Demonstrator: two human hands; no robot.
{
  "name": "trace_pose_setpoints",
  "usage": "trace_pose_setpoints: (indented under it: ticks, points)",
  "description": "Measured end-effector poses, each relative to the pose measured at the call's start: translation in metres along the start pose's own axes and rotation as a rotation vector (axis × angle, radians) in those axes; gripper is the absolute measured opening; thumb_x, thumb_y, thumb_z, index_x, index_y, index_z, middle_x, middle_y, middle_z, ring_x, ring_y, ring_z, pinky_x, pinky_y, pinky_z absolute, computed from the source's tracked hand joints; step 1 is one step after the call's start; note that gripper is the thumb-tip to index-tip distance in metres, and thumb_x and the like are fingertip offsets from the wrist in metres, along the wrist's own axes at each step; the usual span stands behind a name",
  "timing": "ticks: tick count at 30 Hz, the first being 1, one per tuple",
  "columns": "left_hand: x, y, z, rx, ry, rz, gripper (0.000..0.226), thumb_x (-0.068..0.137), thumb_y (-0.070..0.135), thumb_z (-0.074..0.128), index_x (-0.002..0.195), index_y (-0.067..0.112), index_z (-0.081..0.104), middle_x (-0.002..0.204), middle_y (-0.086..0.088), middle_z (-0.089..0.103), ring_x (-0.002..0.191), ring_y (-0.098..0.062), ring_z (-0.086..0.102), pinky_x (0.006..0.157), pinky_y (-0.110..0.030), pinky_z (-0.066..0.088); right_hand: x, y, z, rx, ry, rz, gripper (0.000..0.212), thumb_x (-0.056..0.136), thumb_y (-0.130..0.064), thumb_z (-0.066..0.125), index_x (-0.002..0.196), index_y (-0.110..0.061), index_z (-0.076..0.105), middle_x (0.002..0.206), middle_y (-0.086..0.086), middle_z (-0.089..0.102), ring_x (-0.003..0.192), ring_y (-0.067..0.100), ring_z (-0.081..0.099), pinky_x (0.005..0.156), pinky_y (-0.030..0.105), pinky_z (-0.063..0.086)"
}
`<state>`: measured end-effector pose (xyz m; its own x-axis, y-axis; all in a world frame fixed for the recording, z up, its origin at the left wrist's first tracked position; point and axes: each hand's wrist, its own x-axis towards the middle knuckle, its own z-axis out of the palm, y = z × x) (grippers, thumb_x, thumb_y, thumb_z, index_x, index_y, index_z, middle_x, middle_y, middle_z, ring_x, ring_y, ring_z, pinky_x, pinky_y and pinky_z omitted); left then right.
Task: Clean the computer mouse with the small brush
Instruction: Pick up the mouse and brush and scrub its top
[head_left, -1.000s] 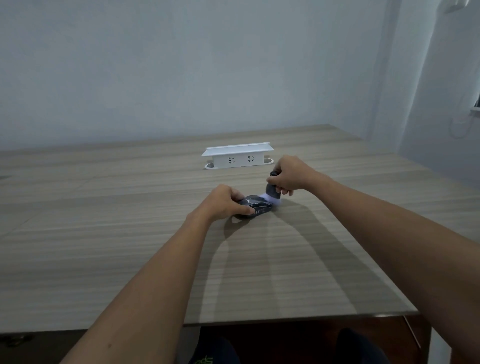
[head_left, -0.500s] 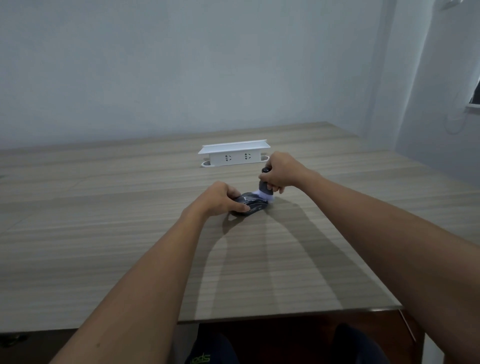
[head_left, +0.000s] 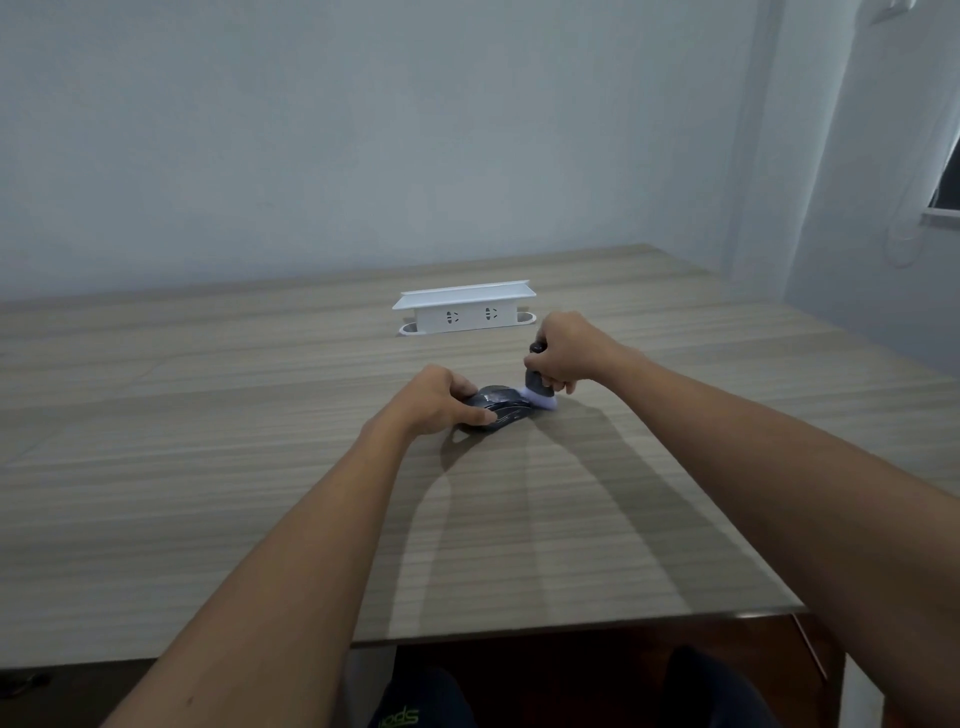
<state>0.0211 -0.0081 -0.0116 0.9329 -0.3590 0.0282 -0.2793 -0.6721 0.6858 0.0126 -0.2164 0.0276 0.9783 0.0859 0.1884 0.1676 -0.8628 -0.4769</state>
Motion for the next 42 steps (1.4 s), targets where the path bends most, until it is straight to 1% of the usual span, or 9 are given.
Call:
trace_pose_setpoints:
  ticks: [3, 6, 9, 14, 20, 27, 31, 36, 42]
  points:
    - [0.001, 0.001, 0.000, 0.006, -0.002, -0.004, 0.040, 0.077, 0.025, 0.085, 0.112, 0.008, 0.077, 0.102, -0.005, 0.077, 0.103, -0.023, 0.069, 0.099, -0.039, 0.052, 0.002, -0.006, -0.001, 0.101, -0.015, -0.008, 0.022, 0.089, -0.007, 0.058, 0.077, 0.008, 0.069, 0.065, 0.017, 0.071, 0.039, 0.014, 0.063, 0.042, 0.028, 0.055]
    - [0.001, 0.001, 0.000, 0.022, -0.007, -0.002, 0.037, 0.078, 0.025, 0.084, 0.110, 0.008, 0.077, 0.106, -0.014, 0.077, 0.095, -0.023, 0.068, 0.094, -0.039, 0.051, 0.002, -0.017, -0.004, 0.245, -0.031, -0.048, 0.020, 0.091, -0.008, 0.057, 0.085, 0.007, 0.069, 0.063, 0.011, 0.069, 0.038, 0.010, 0.061, 0.037, 0.020, 0.048]
    - [0.000, 0.000, -0.001, 0.009, 0.004, 0.000, 0.033, 0.077, 0.023, 0.084, 0.106, 0.007, 0.078, 0.103, -0.016, 0.077, 0.088, -0.021, 0.066, 0.096, -0.043, 0.052, 0.002, -0.017, -0.003, 0.239, -0.036, -0.062, 0.019, 0.092, -0.007, 0.057, 0.080, 0.004, 0.068, 0.063, 0.013, 0.070, 0.038, 0.011, 0.062, 0.037, 0.020, 0.048]
    - [-0.001, -0.001, 0.001, -0.002, 0.004, 0.011, 0.029, 0.076, 0.025, 0.085, 0.101, 0.010, 0.080, 0.096, -0.012, 0.079, 0.100, -0.031, 0.072, 0.098, -0.046, 0.054, -0.002, 0.004, -0.003, 0.152, -0.015, 0.012, 0.020, 0.091, -0.003, 0.056, 0.082, 0.011, 0.067, 0.069, 0.024, 0.073, 0.037, 0.016, 0.062, 0.036, 0.023, 0.051]
    - [0.001, 0.001, 0.002, 0.019, 0.007, -0.017, 0.030, 0.077, 0.024, 0.084, 0.101, 0.007, 0.079, 0.102, -0.016, 0.077, 0.104, -0.035, 0.069, 0.098, -0.048, 0.051, -0.001, -0.010, -0.004, 0.308, -0.066, -0.025, 0.016, 0.090, -0.007, 0.056, 0.082, 0.004, 0.065, 0.061, 0.014, 0.070, 0.039, 0.018, 0.063, 0.039, 0.023, 0.048]
    - [0.000, -0.001, 0.002, 0.004, 0.011, -0.004, 0.029, 0.075, 0.027, 0.086, 0.098, 0.010, 0.080, 0.094, -0.010, 0.079, 0.099, -0.031, 0.072, 0.098, -0.049, 0.053, -0.002, -0.003, -0.011, 0.059, -0.134, 0.012, 0.023, 0.088, -0.005, 0.055, 0.079, 0.010, 0.070, 0.060, 0.015, 0.073, 0.041, 0.021, 0.066, 0.040, 0.022, 0.050]
    - [0.000, -0.001, 0.003, 0.012, 0.013, 0.004, 0.032, 0.075, 0.029, 0.086, 0.100, 0.010, 0.080, 0.095, -0.011, 0.079, 0.099, -0.031, 0.071, 0.098, -0.048, 0.053, -0.003, 0.001, -0.005, 0.167, -0.109, 0.014, 0.023, 0.089, -0.004, 0.055, 0.084, 0.013, 0.069, 0.065, 0.019, 0.073, 0.041, 0.021, 0.065, 0.040, 0.022, 0.050]
    - [0.002, -0.002, 0.004, 0.015, 0.023, -0.002, 0.034, 0.075, 0.025, 0.085, 0.102, 0.006, 0.079, 0.103, -0.019, 0.076, 0.097, -0.032, 0.071, 0.100, -0.051, 0.051, -0.001, -0.009, -0.006, 0.366, -0.139, -0.049, 0.019, 0.092, -0.006, 0.057, 0.091, 0.011, 0.065, 0.059, 0.013, 0.069, 0.043, 0.020, 0.063, 0.042, 0.024, 0.050]
    - [-0.001, -0.001, 0.004, 0.002, 0.025, 0.017, 0.029, 0.077, 0.024, 0.084, 0.100, 0.006, 0.079, 0.100, -0.019, 0.077, 0.083, -0.019, 0.064, 0.096, -0.046, 0.052, -0.004, 0.002, -0.009, 0.211, -0.096, 0.009, 0.017, 0.090, -0.006, 0.057, 0.088, 0.009, 0.065, 0.071, 0.025, 0.073, 0.038, 0.019, 0.062, 0.038, 0.023, 0.049]
